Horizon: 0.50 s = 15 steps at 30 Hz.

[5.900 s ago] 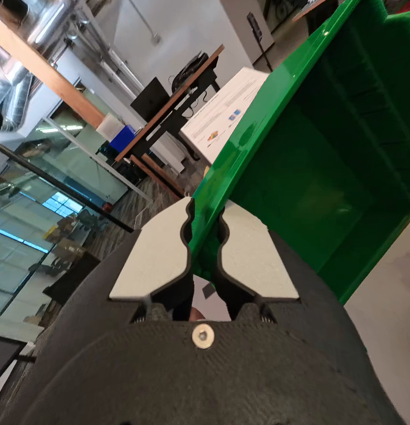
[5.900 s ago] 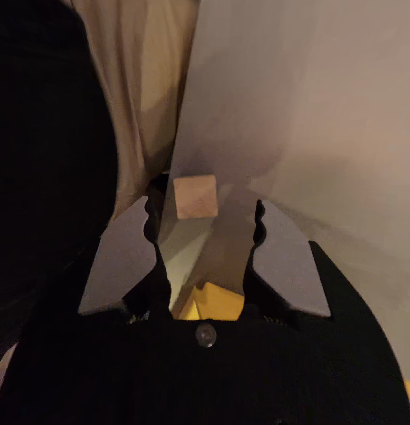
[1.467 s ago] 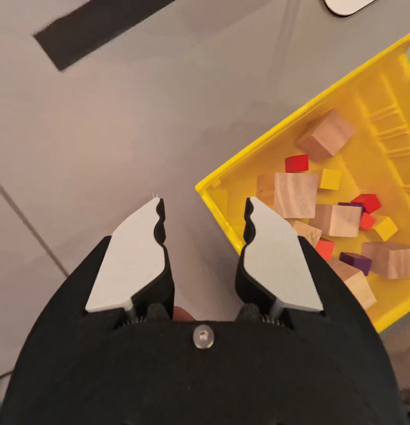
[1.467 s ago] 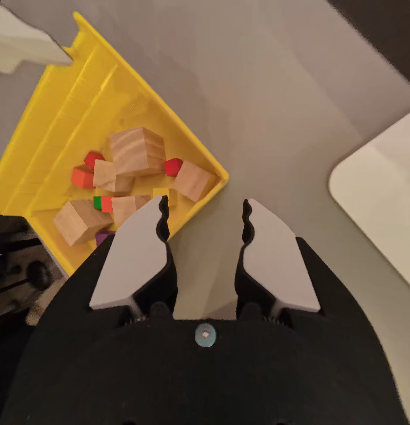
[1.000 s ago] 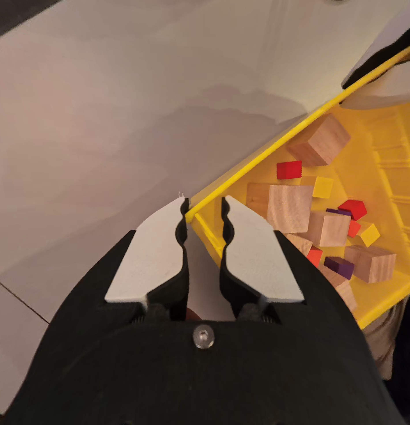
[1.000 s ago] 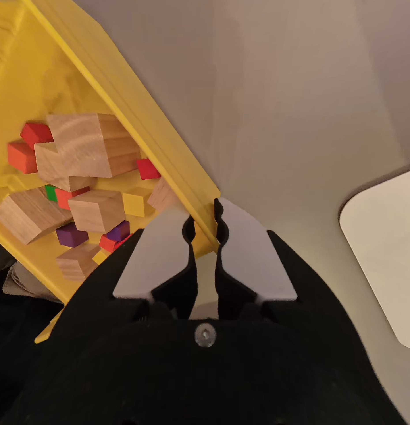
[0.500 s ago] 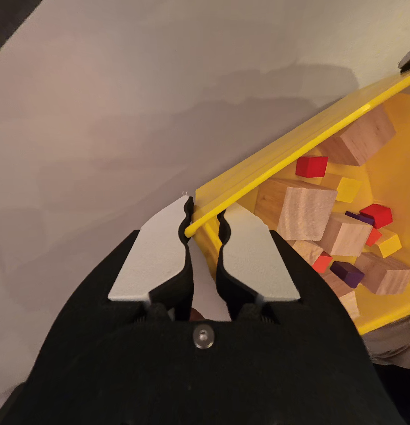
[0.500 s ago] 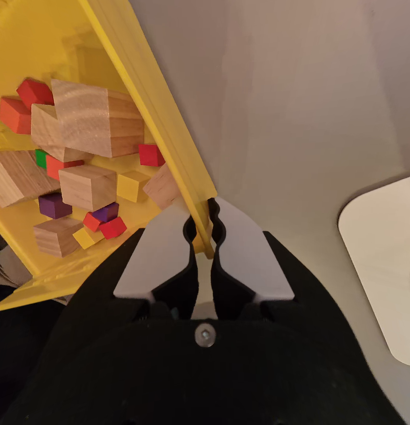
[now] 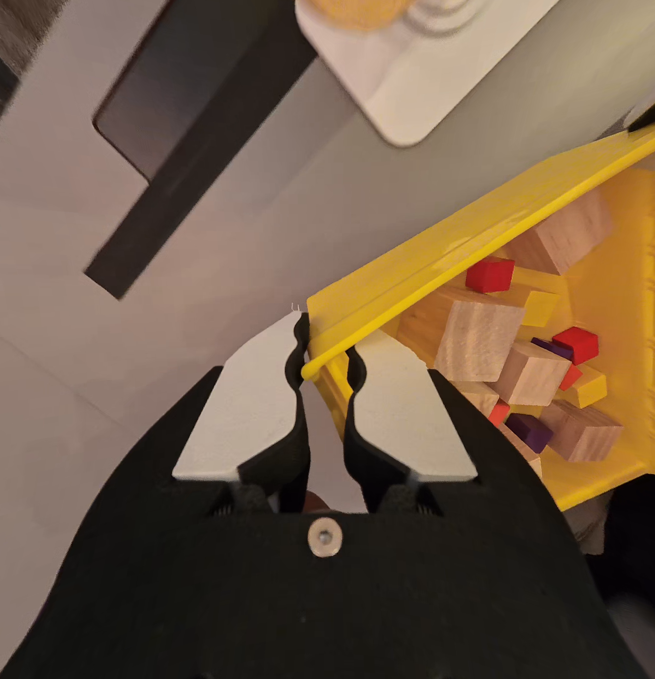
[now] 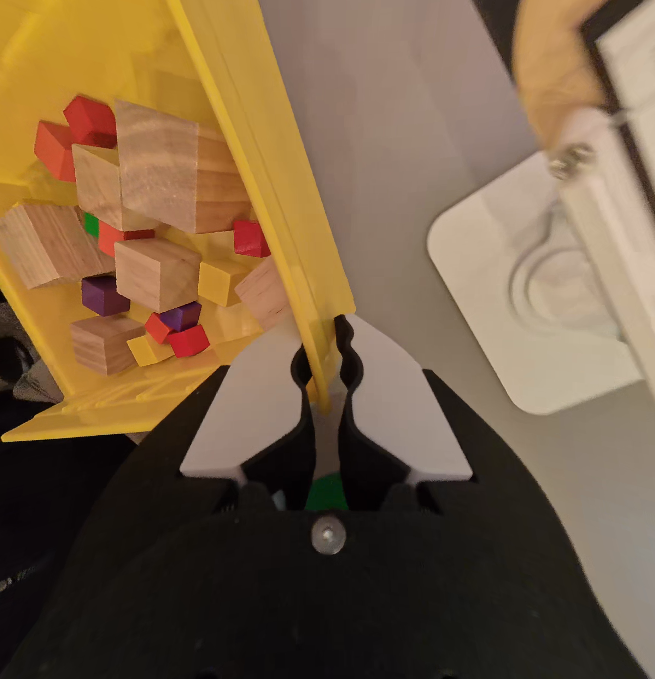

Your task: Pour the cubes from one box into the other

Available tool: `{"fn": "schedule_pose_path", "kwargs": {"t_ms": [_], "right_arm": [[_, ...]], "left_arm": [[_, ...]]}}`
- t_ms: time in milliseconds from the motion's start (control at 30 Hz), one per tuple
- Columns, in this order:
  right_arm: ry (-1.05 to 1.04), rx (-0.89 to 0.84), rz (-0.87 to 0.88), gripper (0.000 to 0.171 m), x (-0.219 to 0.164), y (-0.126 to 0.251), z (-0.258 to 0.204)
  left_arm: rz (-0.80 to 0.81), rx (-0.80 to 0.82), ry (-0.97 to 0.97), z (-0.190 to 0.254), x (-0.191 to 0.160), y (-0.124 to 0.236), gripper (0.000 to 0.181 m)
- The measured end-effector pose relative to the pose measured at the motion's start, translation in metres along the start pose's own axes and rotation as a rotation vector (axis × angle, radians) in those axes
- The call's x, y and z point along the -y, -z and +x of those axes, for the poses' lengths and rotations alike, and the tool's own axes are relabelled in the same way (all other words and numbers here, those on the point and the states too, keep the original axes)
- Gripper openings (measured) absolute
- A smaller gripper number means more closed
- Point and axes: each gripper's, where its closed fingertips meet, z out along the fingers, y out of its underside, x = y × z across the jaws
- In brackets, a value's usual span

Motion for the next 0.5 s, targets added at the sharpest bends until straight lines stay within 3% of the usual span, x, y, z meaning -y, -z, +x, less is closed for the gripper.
{"fn": "schedule_pose_path", "kwargs": {"t_ms": [233,500], "right_arm": [[-0.053,-0.106,0.065,0.008,-0.052,0.114,0.048],[-0.124,-0.255,0.069,0.008,-0.132,0.220,0.116]], "left_arm": [[0.109,0.009,-0.104,0.067,0.112,0.049,0.018],[0.221,-0.011,-0.190,0.156,0.236,0.066,0.018]]}}
